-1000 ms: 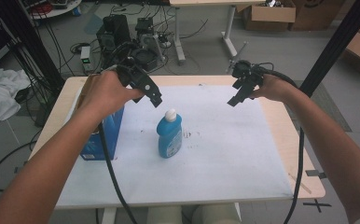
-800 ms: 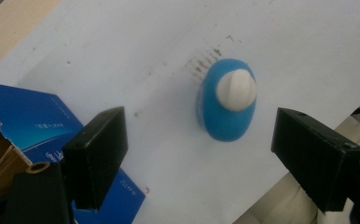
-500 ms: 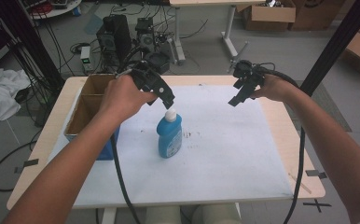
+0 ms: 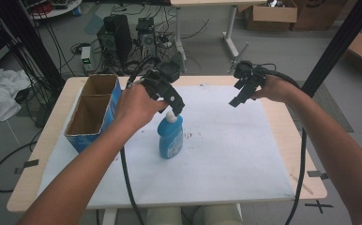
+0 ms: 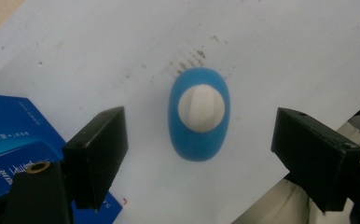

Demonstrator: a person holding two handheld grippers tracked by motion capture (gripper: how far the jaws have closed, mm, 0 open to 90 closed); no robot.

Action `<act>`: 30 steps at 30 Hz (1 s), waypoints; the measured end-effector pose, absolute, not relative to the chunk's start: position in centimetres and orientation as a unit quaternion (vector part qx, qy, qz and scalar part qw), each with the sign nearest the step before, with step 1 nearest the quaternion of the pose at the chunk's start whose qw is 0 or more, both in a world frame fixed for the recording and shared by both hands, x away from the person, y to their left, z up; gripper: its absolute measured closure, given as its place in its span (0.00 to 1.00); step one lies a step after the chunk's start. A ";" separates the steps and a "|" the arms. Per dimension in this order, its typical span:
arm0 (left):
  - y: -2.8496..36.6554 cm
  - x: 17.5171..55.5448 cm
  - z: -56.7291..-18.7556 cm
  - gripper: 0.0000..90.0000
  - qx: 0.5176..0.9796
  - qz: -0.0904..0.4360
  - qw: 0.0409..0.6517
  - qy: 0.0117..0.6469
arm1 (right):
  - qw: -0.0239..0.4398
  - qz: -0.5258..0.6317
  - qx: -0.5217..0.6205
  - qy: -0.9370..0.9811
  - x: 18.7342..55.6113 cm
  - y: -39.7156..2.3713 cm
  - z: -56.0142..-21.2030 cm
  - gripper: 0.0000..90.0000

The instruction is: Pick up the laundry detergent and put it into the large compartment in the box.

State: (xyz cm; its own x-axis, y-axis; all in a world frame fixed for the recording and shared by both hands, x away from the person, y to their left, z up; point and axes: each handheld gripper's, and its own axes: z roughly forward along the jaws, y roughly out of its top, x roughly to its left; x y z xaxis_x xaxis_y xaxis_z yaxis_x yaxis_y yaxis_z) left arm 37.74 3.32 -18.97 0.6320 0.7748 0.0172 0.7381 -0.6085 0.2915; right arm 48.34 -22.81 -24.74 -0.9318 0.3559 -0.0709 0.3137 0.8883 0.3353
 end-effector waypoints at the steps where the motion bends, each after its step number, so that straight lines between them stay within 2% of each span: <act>1: 3.3 37.8 -19.2 0.21 0.894 0.070 0.129 0.424 | 0.065 0.162 0.172 0.969 48.3 -22.8 -24.7 0.18; 8: 2.6 38.1 -20.6 0.21 0.901 0.071 0.110 0.414 | 0.065 0.161 0.171 0.970 48.4 -22.7 -24.9 0.18; 30: 2.3 39.2 -23.9 0.21 0.904 0.044 0.107 0.411 | 0.061 0.163 0.173 0.969 48.6 -22.8 -25.1 0.18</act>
